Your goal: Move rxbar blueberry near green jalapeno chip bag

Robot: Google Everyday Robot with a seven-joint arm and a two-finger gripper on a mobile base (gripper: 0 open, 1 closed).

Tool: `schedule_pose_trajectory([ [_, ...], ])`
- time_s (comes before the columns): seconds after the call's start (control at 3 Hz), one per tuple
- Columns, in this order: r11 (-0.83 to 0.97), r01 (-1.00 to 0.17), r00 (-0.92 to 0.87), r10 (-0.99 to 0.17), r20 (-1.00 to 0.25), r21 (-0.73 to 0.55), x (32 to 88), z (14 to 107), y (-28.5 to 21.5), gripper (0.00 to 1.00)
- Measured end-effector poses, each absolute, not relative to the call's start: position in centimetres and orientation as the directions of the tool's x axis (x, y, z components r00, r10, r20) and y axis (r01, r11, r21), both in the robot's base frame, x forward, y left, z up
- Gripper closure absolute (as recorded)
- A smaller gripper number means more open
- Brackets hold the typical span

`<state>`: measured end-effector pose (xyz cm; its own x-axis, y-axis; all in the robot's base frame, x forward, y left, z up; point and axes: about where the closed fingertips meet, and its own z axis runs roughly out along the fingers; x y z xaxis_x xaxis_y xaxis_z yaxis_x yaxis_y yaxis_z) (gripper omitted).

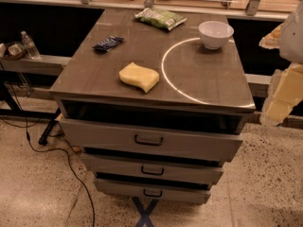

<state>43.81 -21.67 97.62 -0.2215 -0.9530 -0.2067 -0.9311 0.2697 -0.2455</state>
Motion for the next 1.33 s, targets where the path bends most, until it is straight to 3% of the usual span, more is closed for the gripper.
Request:
schedule_pose_trajectory([
  [0.33,0.27,-0.931,-0.221,-0.953,-0.208,-0.248,43.9,97.7,-21.6,0.0],
  [1.0,0.181,-0.925,-0.065,-0.942,-0.329,-0.335,54.1,96.3,-13.0,0.0],
  [1.33,0.141,-0.918,0.03,-0.907,-0.42,-0.371,59.0,96.4,-5.8,0.0],
])
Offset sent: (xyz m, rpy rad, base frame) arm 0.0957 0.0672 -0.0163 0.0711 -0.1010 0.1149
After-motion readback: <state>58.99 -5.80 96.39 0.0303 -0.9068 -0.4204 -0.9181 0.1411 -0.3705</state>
